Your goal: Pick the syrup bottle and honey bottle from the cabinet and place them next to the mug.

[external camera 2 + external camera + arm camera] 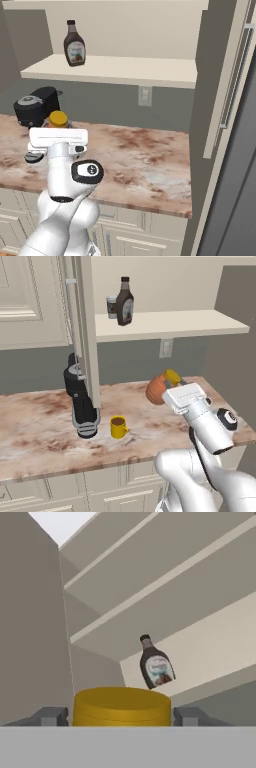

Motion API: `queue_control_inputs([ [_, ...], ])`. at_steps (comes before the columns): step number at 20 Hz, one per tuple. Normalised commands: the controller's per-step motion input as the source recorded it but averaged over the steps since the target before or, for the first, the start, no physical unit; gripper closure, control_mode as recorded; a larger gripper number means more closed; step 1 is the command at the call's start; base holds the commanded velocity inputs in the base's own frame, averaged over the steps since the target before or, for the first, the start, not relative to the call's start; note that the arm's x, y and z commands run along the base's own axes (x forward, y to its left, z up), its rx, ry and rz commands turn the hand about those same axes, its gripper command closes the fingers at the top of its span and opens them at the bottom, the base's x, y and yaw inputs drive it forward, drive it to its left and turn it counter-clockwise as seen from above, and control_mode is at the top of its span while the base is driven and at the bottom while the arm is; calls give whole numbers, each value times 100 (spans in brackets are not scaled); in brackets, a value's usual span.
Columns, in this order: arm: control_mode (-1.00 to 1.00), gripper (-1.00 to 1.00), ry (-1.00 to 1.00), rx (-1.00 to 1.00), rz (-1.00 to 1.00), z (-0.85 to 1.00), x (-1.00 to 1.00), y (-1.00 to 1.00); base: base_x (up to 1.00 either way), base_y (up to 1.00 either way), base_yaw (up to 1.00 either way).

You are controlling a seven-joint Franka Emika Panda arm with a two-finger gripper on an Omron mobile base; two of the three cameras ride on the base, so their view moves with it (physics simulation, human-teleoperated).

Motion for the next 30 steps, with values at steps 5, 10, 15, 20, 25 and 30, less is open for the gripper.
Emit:
queue_control_inputs([
  [5, -100, 100, 48, -37, 5, -100, 0, -57, 0, 0, 0],
  [10, -100, 100, 55, -49, 8, -100, 0, -28, 0, 0, 0],
  [15, -100, 100, 45, -43, 8, -100, 0, -45, 0, 0, 0],
  [20, -100, 100, 8, -12, 4, -41, 0, -11, 0, 0, 0],
  [25, -100, 100, 0, 0, 0, -3, 0, 3, 0, 0, 0],
  [30, -100, 100, 0, 0, 0, -48, 22, 32, 0, 0, 0],
])
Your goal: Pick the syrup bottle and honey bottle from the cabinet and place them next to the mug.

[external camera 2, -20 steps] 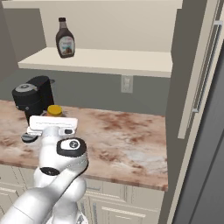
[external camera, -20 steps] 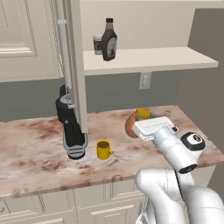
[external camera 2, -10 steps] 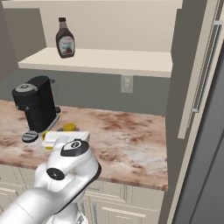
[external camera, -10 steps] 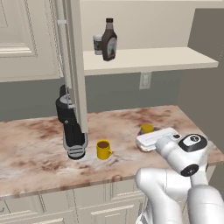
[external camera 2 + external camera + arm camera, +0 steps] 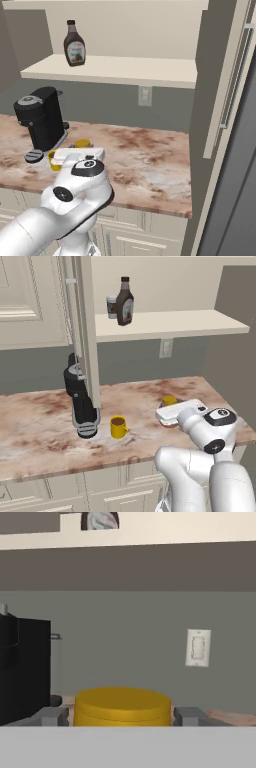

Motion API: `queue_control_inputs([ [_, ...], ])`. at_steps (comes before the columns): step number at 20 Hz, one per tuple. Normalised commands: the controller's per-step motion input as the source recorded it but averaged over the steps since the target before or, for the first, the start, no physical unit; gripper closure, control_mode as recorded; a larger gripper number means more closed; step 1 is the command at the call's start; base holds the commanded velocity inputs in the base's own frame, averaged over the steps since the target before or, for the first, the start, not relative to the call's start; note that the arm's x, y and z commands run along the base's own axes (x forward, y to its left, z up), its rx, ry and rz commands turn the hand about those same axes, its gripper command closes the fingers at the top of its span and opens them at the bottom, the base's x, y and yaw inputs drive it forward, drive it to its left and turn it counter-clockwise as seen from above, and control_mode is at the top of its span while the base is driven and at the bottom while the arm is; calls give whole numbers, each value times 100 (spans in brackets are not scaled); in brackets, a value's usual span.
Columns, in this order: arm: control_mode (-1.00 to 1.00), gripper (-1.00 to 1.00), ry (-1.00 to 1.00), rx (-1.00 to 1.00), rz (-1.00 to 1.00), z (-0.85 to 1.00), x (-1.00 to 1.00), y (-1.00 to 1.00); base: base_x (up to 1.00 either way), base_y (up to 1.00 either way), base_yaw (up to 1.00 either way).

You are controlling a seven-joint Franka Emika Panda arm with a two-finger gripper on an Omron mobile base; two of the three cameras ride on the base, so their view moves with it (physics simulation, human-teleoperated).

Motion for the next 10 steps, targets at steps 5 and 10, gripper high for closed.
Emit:
queue_control_inputs([
  [5, -100, 100, 0, 0, 1, -53, 49, 68, 0, 0, 0],
  [10, -100, 100, 0, 6, 3, -62, 46, 68, 0, 0, 0],
])
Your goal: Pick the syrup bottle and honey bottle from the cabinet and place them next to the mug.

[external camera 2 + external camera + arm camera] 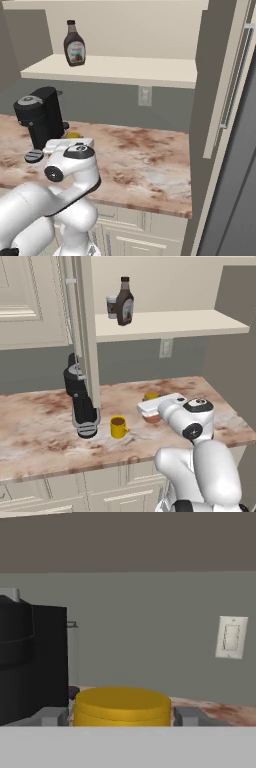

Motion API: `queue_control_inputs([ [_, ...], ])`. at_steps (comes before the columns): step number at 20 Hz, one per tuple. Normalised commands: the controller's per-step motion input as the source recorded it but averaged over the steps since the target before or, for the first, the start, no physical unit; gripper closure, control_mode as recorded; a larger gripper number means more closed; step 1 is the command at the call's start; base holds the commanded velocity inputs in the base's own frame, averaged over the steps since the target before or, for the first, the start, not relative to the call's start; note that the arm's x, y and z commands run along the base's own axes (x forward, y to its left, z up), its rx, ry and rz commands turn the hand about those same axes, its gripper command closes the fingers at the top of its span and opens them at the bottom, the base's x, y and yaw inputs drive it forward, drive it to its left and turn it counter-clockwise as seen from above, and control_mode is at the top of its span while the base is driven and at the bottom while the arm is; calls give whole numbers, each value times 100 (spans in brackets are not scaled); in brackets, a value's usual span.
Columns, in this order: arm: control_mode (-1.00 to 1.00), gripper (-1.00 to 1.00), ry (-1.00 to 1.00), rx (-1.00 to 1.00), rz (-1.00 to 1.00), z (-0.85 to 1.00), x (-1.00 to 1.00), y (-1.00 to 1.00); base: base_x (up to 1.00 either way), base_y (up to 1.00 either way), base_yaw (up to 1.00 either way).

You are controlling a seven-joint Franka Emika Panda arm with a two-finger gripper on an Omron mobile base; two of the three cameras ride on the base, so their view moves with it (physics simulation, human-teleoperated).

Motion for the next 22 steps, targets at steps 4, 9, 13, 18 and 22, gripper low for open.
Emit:
queue_control_inputs([
  [4, -100, 100, 0, 7, 1, -36, 18, 18, 0, 0, 0],
  [9, -100, 100, 0, 0, 0, -18, 13, 0, 0, 0, 0],
  [13, -100, 100, -7, 2, 3, -79, 33, 7, 0, 0, 0],
  [18, -100, 100, -9, 4, 4, -93, 33, 7, 0, 0, 0],
  [22, -100, 100, -16, 8, 6, -86, 25, 0, 0, 0, 0],
])
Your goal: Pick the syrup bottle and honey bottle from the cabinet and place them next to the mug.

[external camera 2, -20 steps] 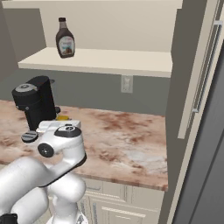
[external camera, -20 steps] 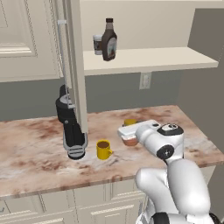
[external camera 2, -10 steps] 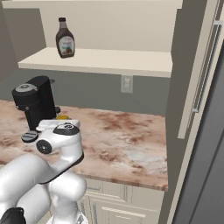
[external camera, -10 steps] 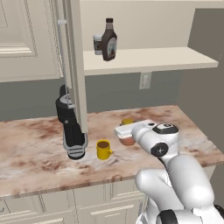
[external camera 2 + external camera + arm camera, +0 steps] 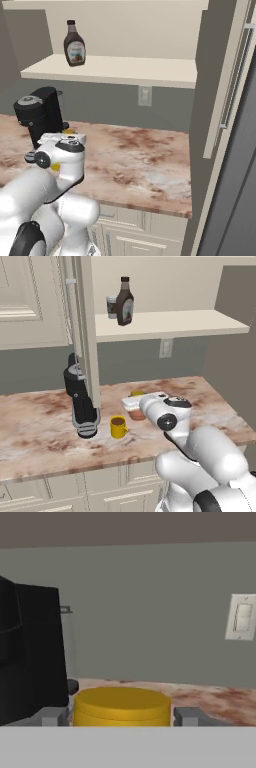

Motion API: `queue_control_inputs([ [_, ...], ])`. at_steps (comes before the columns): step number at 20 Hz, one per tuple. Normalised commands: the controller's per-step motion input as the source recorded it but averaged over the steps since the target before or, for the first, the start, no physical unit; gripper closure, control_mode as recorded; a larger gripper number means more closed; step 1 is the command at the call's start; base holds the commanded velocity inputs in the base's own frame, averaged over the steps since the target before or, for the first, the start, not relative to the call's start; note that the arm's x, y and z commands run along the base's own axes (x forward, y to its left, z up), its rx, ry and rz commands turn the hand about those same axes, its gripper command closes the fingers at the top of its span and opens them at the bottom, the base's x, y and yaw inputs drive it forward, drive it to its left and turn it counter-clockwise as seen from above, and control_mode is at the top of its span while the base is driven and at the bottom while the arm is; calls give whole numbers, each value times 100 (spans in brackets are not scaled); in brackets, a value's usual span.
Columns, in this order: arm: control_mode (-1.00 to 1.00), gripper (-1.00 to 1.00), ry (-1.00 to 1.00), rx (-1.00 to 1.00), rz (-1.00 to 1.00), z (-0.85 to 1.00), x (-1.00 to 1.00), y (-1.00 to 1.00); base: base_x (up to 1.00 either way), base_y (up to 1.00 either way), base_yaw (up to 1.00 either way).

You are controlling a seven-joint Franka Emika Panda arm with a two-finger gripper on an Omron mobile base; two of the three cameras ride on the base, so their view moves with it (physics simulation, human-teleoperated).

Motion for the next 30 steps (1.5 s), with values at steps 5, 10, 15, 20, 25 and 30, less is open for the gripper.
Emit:
queue_control_inputs([
  [5, -100, 100, -33, 19, 8, -100, 2, -4, 0, 0, 0],
  [10, -100, 100, -45, 13, 8, -100, 0, -47, 0, 0, 0],
  [15, -100, 100, -19, 1, 3, -68, 3, -54, 0, 0, 0],
  [20, -100, 100, -11, -7, 2, -99, 5, -51, 0, 0, 0],
  [25, -100, 100, 0, -11, 5, -100, 32, -67, 0, 0, 0],
  [30, -100, 100, 1, -5, 9, -100, 53, -80, 0, 0, 0],
])
